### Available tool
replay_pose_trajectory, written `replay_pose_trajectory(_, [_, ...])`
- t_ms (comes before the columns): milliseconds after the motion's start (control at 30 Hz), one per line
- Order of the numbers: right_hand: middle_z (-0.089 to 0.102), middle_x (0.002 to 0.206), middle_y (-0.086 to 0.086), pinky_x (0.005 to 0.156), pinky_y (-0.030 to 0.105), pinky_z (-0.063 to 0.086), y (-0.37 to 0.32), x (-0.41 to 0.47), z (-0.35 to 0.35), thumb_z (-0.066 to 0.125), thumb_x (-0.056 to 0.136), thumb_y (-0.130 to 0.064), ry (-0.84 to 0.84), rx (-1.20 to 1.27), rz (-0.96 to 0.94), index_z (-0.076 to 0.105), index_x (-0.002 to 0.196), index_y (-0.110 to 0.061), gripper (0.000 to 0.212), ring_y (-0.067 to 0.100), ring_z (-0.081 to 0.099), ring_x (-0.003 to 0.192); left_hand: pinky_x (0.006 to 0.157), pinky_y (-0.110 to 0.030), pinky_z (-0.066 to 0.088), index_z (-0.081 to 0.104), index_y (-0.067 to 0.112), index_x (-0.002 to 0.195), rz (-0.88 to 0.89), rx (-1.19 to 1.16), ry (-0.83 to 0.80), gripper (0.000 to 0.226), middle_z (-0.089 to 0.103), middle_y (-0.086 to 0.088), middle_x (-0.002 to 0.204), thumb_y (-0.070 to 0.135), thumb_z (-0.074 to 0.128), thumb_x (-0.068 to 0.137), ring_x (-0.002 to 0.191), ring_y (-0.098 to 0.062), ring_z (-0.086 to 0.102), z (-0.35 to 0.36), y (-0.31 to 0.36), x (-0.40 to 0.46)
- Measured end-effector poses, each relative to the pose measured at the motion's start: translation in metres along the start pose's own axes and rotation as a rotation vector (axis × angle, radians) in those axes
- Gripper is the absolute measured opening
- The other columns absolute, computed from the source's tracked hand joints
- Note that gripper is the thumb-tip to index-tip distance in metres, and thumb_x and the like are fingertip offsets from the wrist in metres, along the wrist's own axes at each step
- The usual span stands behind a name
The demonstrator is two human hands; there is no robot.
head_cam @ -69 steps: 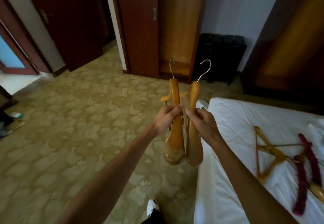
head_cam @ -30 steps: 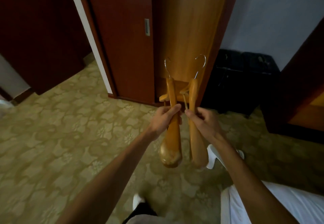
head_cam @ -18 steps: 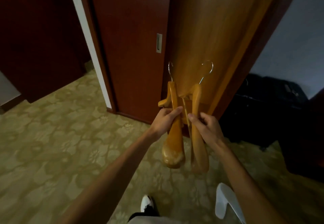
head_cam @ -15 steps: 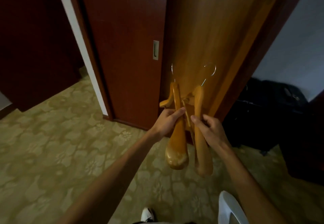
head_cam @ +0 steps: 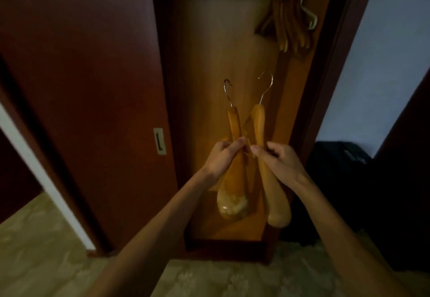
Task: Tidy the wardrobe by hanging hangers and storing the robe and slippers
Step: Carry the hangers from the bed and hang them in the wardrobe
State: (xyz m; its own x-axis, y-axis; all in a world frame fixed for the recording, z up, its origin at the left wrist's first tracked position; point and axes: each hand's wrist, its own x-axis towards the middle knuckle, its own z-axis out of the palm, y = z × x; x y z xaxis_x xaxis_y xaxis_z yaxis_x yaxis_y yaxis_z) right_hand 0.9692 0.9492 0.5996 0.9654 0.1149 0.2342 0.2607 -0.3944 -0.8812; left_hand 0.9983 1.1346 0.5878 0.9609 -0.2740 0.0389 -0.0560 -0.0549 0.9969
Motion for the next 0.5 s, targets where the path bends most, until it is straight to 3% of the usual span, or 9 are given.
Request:
replay_pose_trajectory(133, [0.072,0.083,0.014,0.077,0.048,0.056,-0.008,0.097,-0.019,0.063,0.091,-0.053,0.054,-0.046,-0.087,0.073,0.088,-0.013,0.042,0.031,0.070,0.079,0.083,-0.039,0.057,0.075,0.011,0.086,0.081,-0.010,-0.010,0.040,0.073,-0.007,0.084,0.047,0.059,0.096,0.079,-0.022,0.070,-0.022,0.045,0.086])
replay_pose_trajectory(233, [0.072,0.082,0.012,0.077,0.050,0.056,-0.012,0.164,-0.033,0.064,0.087,-0.060,0.115,-0.061,-0.153,0.073,0.083,-0.018,0.043,0.031,0.069,0.080,0.075,-0.032,0.056,0.073,0.009,0.089,0.154,0.010,-0.004,0.038,0.070,-0.007,0.080,0.043,0.058,0.098,0.073,-0.019,0.067,-0.038,0.076,0.141])
replay_pose_trajectory(367, [0.067,0.082,0.021,0.070,0.048,0.053,-0.027,0.239,-0.051,0.062,0.081,-0.069,0.169,-0.105,-0.225,0.068,0.080,-0.008,0.061,0.038,0.066,0.079,0.065,-0.024,0.055,0.071,0.009,0.089,0.244,0.026,-0.007,0.036,0.068,-0.007,0.076,0.038,0.055,0.101,0.067,-0.015,0.066,-0.056,0.115,0.207])
replay_pose_trajectory(500, [0.068,0.073,0.010,0.068,0.042,0.051,-0.043,0.303,-0.066,0.061,0.081,-0.069,0.192,-0.156,-0.234,0.069,0.076,-0.012,0.057,0.026,0.066,0.071,0.068,-0.028,0.055,0.072,0.010,0.086,0.286,0.041,-0.002,0.036,0.070,-0.006,0.076,0.039,0.056,0.100,0.068,-0.016,0.067,-0.072,0.148,0.262])
